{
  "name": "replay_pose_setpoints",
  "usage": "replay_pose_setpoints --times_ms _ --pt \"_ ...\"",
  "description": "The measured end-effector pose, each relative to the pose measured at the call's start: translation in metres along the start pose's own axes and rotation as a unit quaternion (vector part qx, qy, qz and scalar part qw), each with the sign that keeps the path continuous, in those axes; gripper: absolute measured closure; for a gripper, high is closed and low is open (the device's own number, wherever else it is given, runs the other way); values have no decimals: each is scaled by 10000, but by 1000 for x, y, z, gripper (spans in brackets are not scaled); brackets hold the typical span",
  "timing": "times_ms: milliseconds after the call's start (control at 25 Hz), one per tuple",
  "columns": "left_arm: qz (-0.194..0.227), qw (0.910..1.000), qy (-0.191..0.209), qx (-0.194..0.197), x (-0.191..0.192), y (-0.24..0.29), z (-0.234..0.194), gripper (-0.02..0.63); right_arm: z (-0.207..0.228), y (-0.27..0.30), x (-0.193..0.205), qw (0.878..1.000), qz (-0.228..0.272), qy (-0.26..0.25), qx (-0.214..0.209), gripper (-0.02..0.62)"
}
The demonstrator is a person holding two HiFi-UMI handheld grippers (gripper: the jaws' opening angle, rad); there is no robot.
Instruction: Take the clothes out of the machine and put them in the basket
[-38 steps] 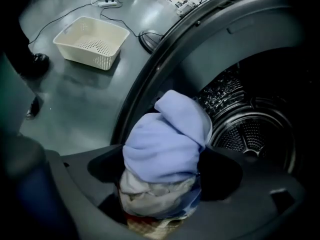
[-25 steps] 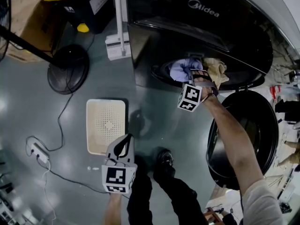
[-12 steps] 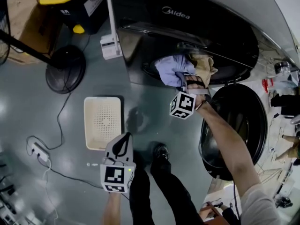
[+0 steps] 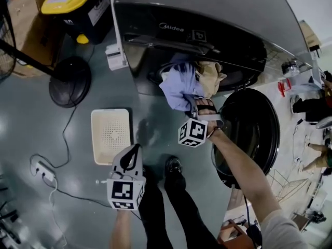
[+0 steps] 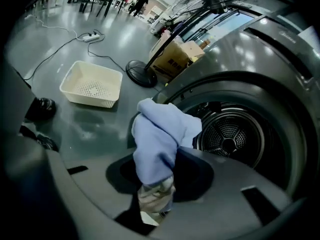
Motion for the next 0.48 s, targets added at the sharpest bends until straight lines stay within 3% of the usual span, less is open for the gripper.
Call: replay_pose_setpoints --times_ms 480 --pt "170 9997 31 -144 -28 -25 3 588 1 -99 2 9954 147 924 227 462"
Point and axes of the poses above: the fingertips, and each gripper's own axes: y forward along the fingers, z to its right, x out of its underside, the point moved 5 cm from there along -y, backward along the fingers, and after that the axes turned 4 degrees about y, right-handed, at the moved point
